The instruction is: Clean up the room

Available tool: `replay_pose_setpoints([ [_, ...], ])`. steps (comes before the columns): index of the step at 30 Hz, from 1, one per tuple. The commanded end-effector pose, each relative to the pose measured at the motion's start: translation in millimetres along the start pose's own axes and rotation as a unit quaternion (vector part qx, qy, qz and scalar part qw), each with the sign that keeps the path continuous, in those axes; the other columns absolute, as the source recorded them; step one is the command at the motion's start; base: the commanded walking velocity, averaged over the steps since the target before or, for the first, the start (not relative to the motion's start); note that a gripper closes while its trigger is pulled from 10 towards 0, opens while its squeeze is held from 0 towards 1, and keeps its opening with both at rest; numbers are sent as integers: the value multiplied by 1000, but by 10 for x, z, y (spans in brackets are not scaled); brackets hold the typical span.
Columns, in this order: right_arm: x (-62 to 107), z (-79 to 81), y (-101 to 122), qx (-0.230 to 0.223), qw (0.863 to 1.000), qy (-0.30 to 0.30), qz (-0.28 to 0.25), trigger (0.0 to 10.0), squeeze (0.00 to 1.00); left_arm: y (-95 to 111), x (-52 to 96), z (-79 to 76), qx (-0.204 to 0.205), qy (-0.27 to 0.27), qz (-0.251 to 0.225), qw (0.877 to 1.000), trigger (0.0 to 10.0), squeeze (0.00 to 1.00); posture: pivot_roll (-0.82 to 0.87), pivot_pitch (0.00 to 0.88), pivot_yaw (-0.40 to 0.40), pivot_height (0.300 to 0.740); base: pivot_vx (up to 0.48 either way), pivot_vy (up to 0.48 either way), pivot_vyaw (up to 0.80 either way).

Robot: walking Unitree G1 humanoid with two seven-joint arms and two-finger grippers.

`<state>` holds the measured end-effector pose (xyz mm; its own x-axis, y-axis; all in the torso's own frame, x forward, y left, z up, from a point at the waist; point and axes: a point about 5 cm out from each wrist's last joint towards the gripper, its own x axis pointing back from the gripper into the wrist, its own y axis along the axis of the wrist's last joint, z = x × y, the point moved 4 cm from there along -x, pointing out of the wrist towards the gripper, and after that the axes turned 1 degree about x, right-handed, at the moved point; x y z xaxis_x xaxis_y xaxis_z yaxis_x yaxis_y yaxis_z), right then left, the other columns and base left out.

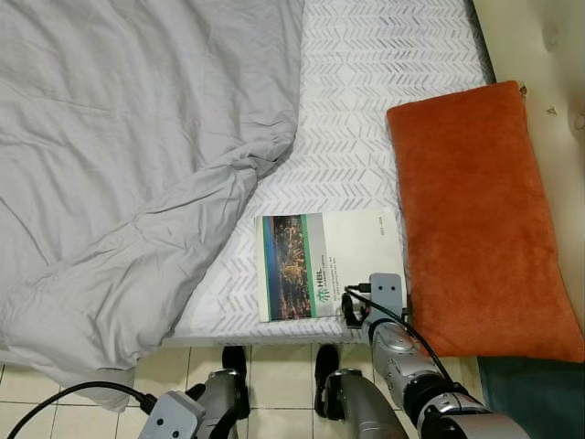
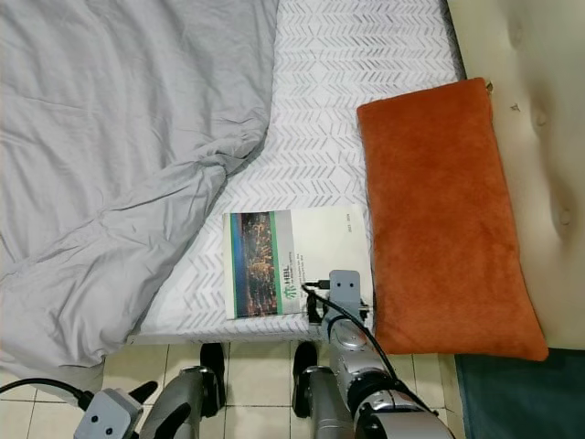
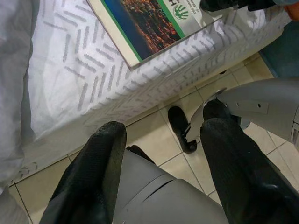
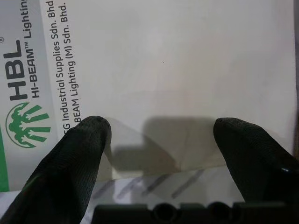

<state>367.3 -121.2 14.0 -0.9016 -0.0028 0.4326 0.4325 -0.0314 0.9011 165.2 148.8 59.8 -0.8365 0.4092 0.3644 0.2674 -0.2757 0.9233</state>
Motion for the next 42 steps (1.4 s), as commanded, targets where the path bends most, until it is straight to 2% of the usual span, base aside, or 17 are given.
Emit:
replay_pose_setpoints([
  [1, 92, 185, -389, -20, 997, 30, 67, 10000, 0, -118, 70, -81, 16, -5, 29, 999, 10000, 0, 226, 685, -20, 740, 0, 0, 0],
  [10, 87, 328, -323, -33, 997, 46, 57, 10000, 0, -129, 96, -46, 15, 4, 32, 999, 10000, 0, 222, 674, -29, 740, 0, 0, 0],
  [14, 80, 331, -294, -10, 997, 47, 52, 10000, 0, -120, 75, -33, 16, 8, 31, 999, 10000, 0, 223, 677, -34, 740, 0, 0, 0],
  [21, 53, 138, -255, 55, 997, 27, 44, 10000, 0, -141, 13, -76, 25, 9, 27, 999, 10000, 0, 205, 663, -52, 740, 0, 0, 0],
  [24, 27, 28, -74, 109, 994, 14, -6, 10000, 0, -114, -44, -140, 30, -7, 16, 999, 10000, 0, 182, 619, -86, 740, 0, 0, 0],
  [29, 26, 15, 17, 119, 992, 23, -35, 10000, 0, -124, -85, -213, 22, -32, 10, 999, 10000, 0, 173, 560, -106, 740, 0, 0, 0],
  [30, 35, -30, 128, 119, 990, 26, -69, 10000, 0, -105, -150, -198, 17, -33, 0, 999, 10000, 0, 164, 479, -131, 740, 0, 0, 0],
  [31, 35, -30, 128, 119, 990, 26, -69, 10000, 0, -105, -150, -198, 17, -33, 0, 999, 10000, 0, 164, 479, -131, 740, 0, 0, 0],
  [32, 43, -104, 194, 114, 989, 18, -88, 10000, 0, -110, -281, -174, 19, -27, -9, 999, 10000, 0, 155, 409, -144, 740, 0, 0, 0],
  [35, 44, -174, 221, 106, 990, 8, -94, 10000, 0, -126, -423, -155, 23, -21, -14, 999, 10000, 0, 147, 359, -153, 740, 0, 0, 0],
  [36, 59, -240, 319, 98, 988, -2, -118, 10000, 0, -73, -541, -140, 28, -16, -35, 999, 10000, 0, 132, 276, -163, 740, 0, 0, 0],
  [37, 60, -265, 351, 96, 988, -5, -124, 10000, 0, -64, -618, -131, 30, -15, -41, 999, 10000, 0, 125, 248, -167, 740, 0, 0, 0],
  [38, 60, -265, 351, 96, 988, -5, -124, 10000, 0, -64, -618, -131, 30, -15, -41, 999, 10000, 0, 125, 248, -167, 740, 0, 0, 0],
  [39, 101, -340, 492, 86, 983, -14, -161, 10000, 0, -38, -786, -113, 32, -9, -58, 998, 10000, 0, 92, 154, -178, 740, 0, 0, 0],
  [40, 101, -340, 492, 86, 983, -14, -161, 10000, 0, -38, -786, -113, 32, -9, -58, 998, 10000, 0, 92, 154, -178, 740, 0, 0, 0],
  [41, 136, -409, 562, 79, 980, -19, -180, 10000, 0, -42, -940, -106, 32, -7, -65, 997, 10000, 0, 76, 104, -183, 740, 0, 0, 0],
  [42, 136, -430, 572, 79, 980, -20, -180, 10000, 0, -48, -1004, -103, 32, -7, -64, 997, 10000, 0, 68, 82, -183, 740, 0, 0, 0],
])
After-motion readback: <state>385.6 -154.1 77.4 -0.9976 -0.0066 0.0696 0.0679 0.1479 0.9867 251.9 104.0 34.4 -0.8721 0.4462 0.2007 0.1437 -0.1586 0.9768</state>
